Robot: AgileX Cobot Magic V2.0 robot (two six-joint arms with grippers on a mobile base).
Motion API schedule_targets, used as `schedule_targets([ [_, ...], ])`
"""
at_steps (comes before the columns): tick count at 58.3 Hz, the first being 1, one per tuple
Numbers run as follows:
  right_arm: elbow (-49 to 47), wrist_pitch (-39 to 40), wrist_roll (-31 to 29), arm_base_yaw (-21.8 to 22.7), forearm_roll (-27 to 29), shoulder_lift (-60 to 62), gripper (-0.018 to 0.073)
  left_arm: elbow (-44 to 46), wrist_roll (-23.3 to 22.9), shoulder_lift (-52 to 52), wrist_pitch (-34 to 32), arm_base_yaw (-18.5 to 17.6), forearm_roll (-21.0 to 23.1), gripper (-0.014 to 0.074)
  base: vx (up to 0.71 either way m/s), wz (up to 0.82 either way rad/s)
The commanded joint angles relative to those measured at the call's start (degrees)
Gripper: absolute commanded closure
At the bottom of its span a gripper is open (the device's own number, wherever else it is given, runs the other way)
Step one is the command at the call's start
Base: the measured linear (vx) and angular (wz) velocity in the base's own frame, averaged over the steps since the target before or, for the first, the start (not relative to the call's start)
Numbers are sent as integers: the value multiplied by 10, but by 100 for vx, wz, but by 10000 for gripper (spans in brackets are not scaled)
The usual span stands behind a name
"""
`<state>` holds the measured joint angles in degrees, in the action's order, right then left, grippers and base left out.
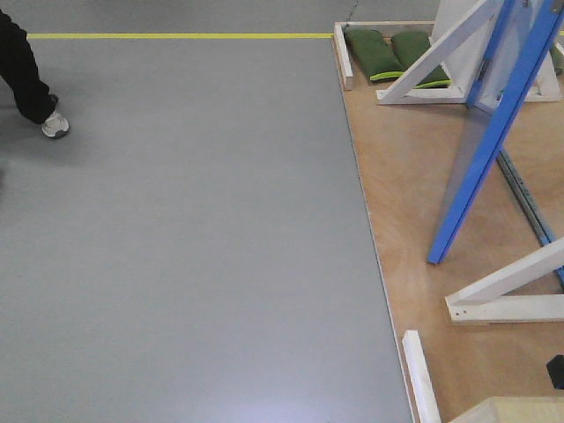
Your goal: Move to blue door and open it
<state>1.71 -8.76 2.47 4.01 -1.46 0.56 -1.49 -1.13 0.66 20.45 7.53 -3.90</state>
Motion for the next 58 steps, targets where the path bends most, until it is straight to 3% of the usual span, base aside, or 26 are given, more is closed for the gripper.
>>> schedule_targets([
  [1,1,48,-1,3,-3,-2,551,15,-4,8,-44,0,2,524,43,6],
  [58,1,50,-1,3,-3,-2,551,15,-4,8,-44,0,2,524,39,-2],
])
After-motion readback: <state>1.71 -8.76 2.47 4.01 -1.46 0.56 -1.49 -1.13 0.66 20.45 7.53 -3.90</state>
